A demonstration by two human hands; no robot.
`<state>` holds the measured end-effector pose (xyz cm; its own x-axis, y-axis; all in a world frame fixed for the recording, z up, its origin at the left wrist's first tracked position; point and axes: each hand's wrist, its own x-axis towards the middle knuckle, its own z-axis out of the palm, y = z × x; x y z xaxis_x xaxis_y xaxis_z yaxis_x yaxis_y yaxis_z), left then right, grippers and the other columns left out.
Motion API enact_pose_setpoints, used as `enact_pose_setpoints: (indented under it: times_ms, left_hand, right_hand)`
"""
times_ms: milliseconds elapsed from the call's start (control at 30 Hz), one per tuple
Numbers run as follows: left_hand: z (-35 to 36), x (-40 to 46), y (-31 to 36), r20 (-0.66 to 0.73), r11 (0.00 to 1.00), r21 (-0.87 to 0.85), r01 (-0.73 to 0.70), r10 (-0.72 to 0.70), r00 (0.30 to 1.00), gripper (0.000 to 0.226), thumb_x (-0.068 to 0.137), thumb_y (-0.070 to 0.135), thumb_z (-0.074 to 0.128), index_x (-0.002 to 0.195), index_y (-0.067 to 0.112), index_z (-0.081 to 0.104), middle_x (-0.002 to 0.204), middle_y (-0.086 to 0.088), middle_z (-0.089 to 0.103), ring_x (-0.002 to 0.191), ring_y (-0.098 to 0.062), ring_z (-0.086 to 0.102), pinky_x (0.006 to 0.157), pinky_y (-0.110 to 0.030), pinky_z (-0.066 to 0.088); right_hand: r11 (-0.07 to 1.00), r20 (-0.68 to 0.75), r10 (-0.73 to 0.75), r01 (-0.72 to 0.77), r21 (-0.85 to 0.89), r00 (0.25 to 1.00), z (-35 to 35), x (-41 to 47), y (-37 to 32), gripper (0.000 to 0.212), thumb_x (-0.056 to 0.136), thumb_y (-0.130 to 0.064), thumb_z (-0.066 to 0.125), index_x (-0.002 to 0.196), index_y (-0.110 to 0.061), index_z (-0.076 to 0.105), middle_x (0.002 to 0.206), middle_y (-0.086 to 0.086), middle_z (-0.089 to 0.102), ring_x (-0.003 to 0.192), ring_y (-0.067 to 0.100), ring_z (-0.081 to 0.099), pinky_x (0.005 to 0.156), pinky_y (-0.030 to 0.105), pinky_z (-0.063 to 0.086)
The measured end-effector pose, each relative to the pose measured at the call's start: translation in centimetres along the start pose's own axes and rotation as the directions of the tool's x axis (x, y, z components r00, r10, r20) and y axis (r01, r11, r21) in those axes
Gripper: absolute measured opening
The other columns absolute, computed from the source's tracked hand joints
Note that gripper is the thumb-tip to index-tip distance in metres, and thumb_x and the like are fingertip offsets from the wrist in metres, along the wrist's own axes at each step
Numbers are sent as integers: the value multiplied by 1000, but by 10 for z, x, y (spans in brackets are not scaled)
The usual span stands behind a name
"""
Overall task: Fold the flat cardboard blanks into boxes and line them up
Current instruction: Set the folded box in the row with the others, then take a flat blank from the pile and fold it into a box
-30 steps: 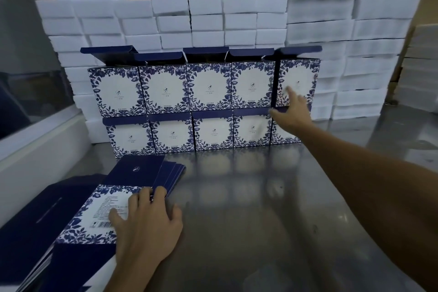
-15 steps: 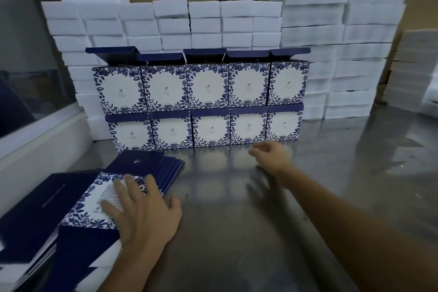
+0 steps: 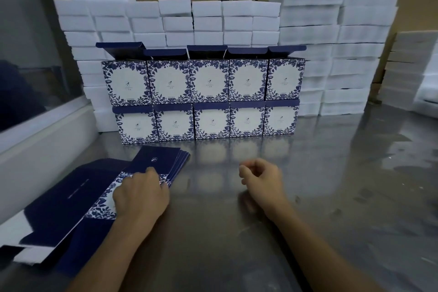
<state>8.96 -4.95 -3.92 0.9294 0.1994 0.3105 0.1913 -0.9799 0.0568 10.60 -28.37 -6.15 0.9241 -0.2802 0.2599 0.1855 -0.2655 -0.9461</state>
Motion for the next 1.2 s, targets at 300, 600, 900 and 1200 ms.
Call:
enact_pose_setpoints:
  times_ms: [300,600,900,1200]
  left_hand:
    - [-5,2,-6,-62,999,12,-36,37,997,16,87,18,58,78,18,43,81,4,49,77,-17,49,61,-28,36]
    - [-23,-10,8,-466,985,-9,-170,146,873,39,61,-15,73,98,-2,72,72,-14,62,66,-33,55,70,-44,31]
    - [-14,-34,64,-637,764,79,-641,533,557,20,82,14,52,89,11,71,73,-2,58,68,-24,54,66,-38,37]
    - [-11,-5,10,-530,742,-551,-381,41,847,31,83,44,51,100,21,64,101,2,59,89,-15,56,78,-34,36]
  right_hand:
    - [998,27,14,-15,64,1000,0,6,0,16,92,-2,63,80,-11,68,68,3,66,53,5,59,58,22,51]
    - [972,158,52,-86,217,986,9,-3,-18,13,96,-10,64,85,-13,68,76,7,69,54,4,61,51,15,45]
    - [663,485,212,-489,567,849,31,-17,-37,27,105,-26,49,95,-14,71,78,0,74,62,11,70,52,23,53]
    - [817,-70,405,-327,474,911,-27,16,-21,27,101,-23,59,105,2,66,97,23,74,81,31,70,79,50,60]
